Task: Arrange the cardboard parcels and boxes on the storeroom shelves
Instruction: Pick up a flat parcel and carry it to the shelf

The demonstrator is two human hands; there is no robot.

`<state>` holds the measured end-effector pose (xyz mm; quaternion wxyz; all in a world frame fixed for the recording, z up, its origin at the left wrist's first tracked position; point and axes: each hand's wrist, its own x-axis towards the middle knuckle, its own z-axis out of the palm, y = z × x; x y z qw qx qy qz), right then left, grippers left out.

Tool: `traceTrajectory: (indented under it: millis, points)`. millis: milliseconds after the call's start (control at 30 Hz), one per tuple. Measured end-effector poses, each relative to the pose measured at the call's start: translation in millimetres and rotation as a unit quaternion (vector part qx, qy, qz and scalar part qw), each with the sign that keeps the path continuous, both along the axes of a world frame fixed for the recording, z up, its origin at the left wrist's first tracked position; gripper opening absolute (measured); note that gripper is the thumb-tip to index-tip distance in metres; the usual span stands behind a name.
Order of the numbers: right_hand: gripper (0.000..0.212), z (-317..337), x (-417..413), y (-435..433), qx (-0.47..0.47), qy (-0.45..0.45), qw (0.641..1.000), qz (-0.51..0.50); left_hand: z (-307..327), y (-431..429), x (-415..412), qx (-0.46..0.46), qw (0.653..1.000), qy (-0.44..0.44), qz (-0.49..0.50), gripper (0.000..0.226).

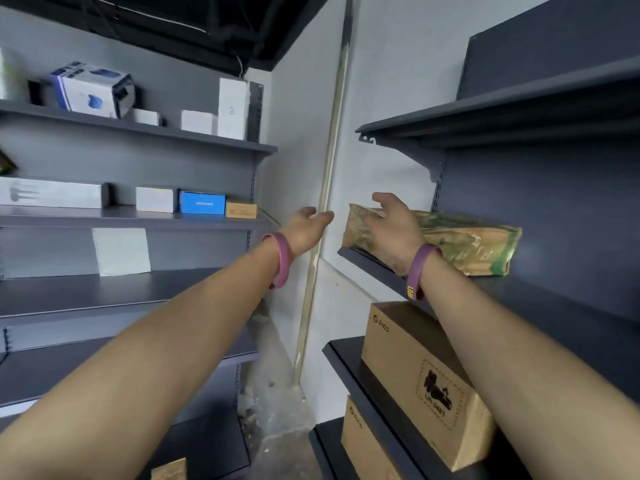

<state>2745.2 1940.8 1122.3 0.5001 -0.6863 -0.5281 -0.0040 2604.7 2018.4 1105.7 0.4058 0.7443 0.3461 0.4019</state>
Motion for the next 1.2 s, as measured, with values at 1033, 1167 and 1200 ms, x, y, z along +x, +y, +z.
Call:
traceTrajectory:
  millis: [1033, 1167, 1200]
  points:
    - [0.03, -33, 54, 41, 0.158, 0.36, 0.883, -0.257, -36, 199, 147, -0.046, 0.933, -0.048, -0.353, 0.118]
    - [0.03, -28, 49, 42, 0.177, 0.369, 0.872, -0.268, -41, 180, 145, 0.034, 0.949, -0.076, -0.305, 0.136]
    - [0.031, -27, 48, 41, 0.181, 0.373, 0.868, -0.273, -42, 176, 145, 0.065, 0.948, -0.086, -0.298, 0.136]
